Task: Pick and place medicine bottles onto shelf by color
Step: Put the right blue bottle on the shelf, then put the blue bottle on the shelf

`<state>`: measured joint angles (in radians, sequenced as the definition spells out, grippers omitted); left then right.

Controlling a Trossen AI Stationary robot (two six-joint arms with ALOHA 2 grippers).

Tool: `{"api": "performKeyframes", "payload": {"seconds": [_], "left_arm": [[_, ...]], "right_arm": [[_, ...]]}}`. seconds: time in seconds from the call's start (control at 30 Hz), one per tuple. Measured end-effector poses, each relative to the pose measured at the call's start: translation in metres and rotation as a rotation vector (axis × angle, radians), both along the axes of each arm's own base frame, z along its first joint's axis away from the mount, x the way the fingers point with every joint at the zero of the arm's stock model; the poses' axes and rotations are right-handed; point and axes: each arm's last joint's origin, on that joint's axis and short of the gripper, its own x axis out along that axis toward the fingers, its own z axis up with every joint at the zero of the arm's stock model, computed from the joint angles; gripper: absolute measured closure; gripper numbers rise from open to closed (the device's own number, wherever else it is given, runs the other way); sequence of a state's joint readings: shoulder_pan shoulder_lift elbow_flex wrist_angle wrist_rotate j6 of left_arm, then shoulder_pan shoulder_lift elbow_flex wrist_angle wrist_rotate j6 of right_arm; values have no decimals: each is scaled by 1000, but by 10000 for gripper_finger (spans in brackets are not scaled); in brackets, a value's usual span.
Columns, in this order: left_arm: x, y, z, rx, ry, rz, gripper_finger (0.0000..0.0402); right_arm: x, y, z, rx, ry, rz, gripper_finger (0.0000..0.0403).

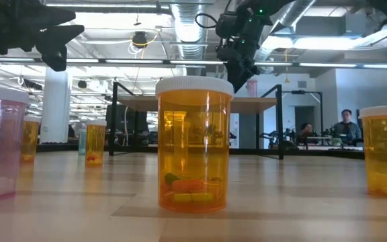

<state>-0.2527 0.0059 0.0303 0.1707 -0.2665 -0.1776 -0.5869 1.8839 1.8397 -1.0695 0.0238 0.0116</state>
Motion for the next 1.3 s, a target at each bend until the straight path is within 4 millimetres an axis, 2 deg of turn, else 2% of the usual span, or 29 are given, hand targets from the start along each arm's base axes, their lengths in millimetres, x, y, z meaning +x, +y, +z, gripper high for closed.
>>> {"api": "performKeyframes", "payload": {"seconds": [0.27, 0.43, 0.53, 0.77, 1.03, 1.3], "left_arm": [[0, 0, 0, 0, 0, 0, 285], [0, 0, 0, 0, 0, 0, 285], [0, 0, 0, 0, 0, 1, 285], [0, 0, 0, 4, 2, 2, 285], [0, 0, -1, 0, 9, -12, 285], [1, -1, -3, -31, 32, -34, 285]], "right_arm": [[1, 1, 0, -2, -3, -1, 163], [-3, 2, 4, 3, 1, -11, 148], [-6, 4, 11, 3, 6, -15, 147], [-7, 16, 47, -22, -36, -3, 147], [-10, 45, 86, -78, -36, 35, 147], [-19, 97, 116, -162, -94, 135, 147]]}}
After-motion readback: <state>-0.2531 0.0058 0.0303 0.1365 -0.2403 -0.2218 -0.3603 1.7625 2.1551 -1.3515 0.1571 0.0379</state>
